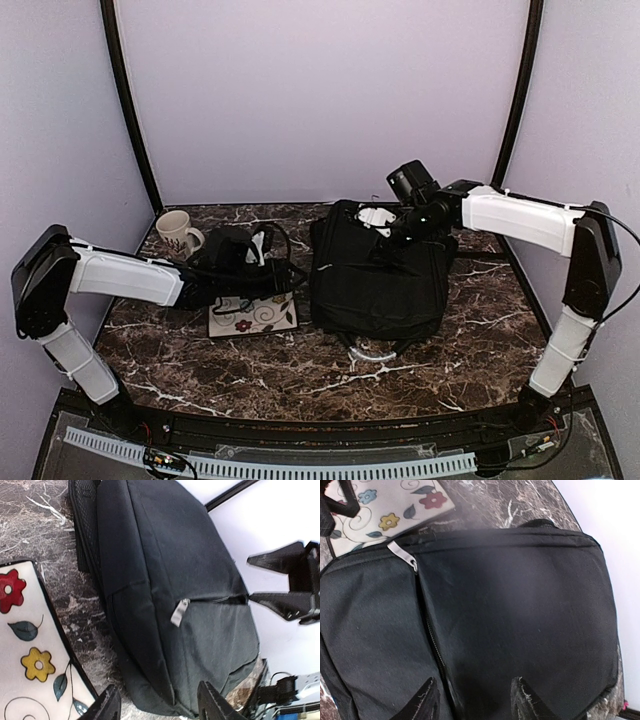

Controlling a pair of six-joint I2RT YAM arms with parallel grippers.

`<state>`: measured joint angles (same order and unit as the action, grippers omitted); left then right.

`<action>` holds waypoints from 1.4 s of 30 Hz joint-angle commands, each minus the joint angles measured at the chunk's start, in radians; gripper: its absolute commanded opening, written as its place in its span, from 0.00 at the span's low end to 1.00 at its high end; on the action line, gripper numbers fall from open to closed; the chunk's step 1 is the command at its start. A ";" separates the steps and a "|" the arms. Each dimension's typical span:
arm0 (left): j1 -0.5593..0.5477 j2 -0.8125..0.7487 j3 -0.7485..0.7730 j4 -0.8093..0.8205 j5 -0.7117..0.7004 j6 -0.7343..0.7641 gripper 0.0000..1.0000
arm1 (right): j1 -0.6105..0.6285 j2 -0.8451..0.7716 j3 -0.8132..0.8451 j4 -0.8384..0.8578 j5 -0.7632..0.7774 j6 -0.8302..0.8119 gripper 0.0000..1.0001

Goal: Pack the student bag
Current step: Hold the student bag at the center of the board.

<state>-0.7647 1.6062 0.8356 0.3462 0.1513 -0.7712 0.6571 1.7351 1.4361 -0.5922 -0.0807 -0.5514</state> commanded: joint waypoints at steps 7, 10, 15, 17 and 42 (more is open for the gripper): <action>0.143 0.144 0.094 0.180 0.220 -0.103 0.50 | 0.001 0.085 -0.004 0.013 -0.083 0.065 0.40; 0.181 0.213 0.166 0.169 0.254 -0.110 0.50 | 0.001 0.084 -0.027 0.023 -0.073 0.069 0.39; 0.182 0.331 0.279 0.151 0.313 -0.129 0.51 | 0.001 0.078 -0.066 0.032 -0.077 0.075 0.37; 0.182 0.372 0.315 0.165 0.339 -0.134 0.51 | 0.001 0.079 -0.076 0.033 -0.078 0.076 0.36; 0.070 0.390 0.350 0.210 0.416 -0.200 0.06 | 0.006 -0.004 -0.062 -0.019 -0.090 0.079 0.35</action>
<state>-0.6388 2.0892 1.2556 0.4908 0.5240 -0.9314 0.6575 1.7977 1.3773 -0.5774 -0.1425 -0.4801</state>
